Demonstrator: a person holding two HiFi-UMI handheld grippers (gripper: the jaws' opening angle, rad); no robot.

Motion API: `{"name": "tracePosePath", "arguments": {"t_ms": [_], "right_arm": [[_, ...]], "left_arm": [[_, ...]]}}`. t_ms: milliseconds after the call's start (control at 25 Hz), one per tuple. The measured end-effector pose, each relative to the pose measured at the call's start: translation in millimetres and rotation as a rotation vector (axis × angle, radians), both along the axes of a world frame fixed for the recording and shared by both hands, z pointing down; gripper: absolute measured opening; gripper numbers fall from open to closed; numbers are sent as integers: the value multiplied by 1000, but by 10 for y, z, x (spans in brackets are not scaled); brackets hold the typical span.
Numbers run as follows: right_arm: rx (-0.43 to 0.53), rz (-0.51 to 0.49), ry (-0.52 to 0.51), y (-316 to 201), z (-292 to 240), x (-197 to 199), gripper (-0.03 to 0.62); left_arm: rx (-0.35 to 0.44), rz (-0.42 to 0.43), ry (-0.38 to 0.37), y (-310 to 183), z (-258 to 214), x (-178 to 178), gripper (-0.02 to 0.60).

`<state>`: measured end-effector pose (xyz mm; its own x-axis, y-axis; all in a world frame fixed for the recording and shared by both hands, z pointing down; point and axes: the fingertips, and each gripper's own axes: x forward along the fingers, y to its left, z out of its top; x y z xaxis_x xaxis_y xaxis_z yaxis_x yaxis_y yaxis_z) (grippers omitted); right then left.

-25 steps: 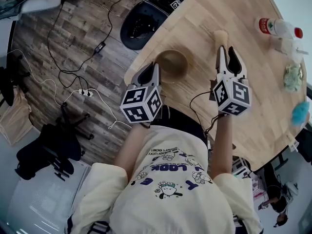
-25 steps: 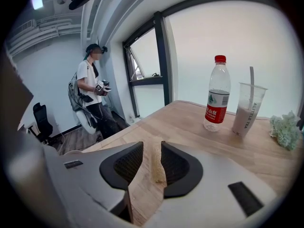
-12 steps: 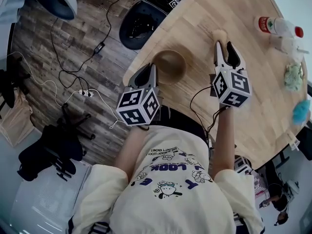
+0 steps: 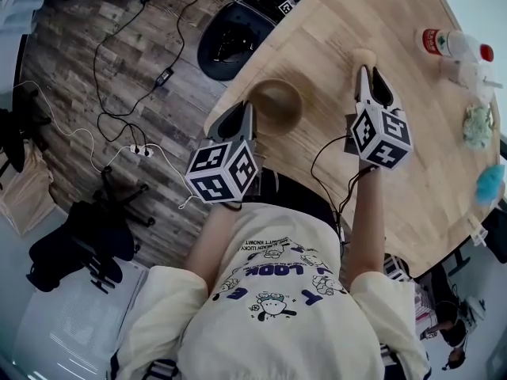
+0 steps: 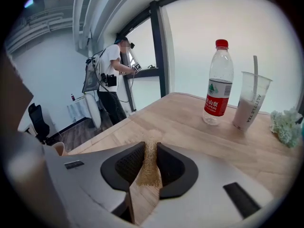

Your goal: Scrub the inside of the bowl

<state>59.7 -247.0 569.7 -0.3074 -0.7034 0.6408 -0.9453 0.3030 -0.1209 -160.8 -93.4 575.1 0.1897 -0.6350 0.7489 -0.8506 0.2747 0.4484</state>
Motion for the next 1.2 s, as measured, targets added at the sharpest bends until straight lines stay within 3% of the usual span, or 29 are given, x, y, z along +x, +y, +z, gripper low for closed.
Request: {"name": "tracePosePath", "arguments": {"t_ms": [360, 920, 1200], "right_arm": [[103, 12, -151, 134, -691, -133, 78], [280, -174, -338, 643, -1826, -793, 77], [334, -267, -322, 841, -2109, -1045, 77]], "left_arm": [[53, 20, -17, -38, -216, 38, 43], [199, 35, -33, -312, -810, 116, 43], [308, 23, -30, -524, -1229, 216, 43]]}}
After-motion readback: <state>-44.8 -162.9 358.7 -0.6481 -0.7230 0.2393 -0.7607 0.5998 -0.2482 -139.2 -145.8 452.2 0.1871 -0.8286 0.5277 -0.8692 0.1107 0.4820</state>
